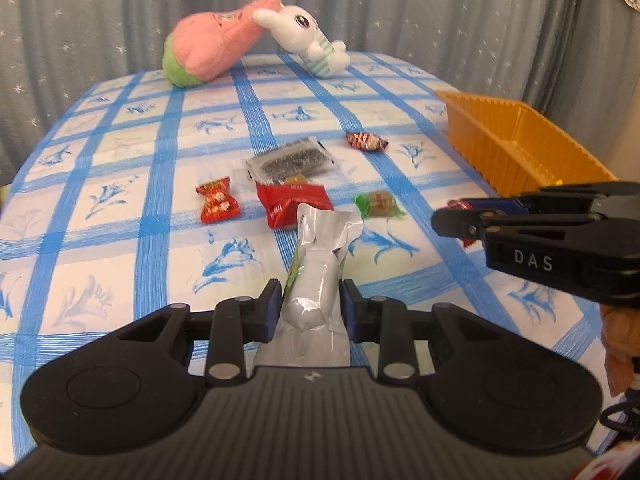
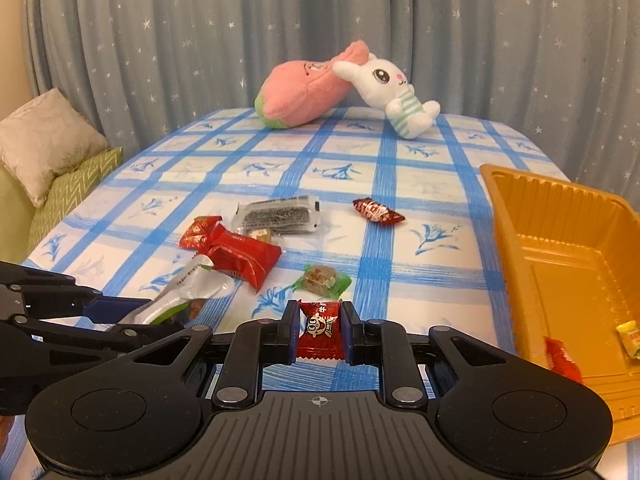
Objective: Organize snacks
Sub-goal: 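Carry the silver wrapper and small red candy over the orange tray with both grippers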
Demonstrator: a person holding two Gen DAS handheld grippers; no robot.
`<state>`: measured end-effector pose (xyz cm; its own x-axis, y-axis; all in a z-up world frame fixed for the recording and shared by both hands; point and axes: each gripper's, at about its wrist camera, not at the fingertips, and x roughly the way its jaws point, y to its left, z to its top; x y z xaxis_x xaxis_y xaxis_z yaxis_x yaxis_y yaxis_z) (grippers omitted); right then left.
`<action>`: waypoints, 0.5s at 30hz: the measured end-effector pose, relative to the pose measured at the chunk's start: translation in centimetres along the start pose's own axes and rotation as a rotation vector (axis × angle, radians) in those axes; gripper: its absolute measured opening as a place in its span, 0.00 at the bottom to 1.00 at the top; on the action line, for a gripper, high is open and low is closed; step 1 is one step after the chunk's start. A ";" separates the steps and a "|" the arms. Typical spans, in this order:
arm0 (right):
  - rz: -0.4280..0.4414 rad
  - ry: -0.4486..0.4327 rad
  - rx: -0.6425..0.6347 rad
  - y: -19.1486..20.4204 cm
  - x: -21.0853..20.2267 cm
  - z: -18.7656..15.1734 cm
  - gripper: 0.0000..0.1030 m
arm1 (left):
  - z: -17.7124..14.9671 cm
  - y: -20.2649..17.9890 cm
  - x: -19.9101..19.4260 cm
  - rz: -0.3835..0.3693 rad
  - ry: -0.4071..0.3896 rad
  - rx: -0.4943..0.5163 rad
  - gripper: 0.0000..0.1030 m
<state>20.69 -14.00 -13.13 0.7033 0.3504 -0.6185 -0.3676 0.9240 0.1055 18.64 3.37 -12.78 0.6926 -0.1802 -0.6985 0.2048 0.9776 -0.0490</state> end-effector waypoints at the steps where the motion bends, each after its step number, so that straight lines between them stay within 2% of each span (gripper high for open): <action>1: 0.000 -0.004 0.001 -0.1 -0.3 0.0 0.21 | 0.1 -0.2 -0.3 0.006 -0.011 -0.004 0.28; 7: -0.011 -0.036 -0.006 -0.8 -2.5 0.4 0.20 | 0.8 -1.8 -1.8 0.026 -0.057 -0.031 0.28; 15: -0.057 -0.074 0.011 -3.3 -5.9 0.5 0.20 | 1.6 -5.5 -3.0 -0.004 -0.085 -0.072 0.28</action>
<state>18.03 -19.11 -9.45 0.7660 0.3076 -0.5645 -0.3197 0.9441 0.0805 16.48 -1.67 -9.26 0.7490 -0.1893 -0.6349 0.1593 0.9816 -0.1048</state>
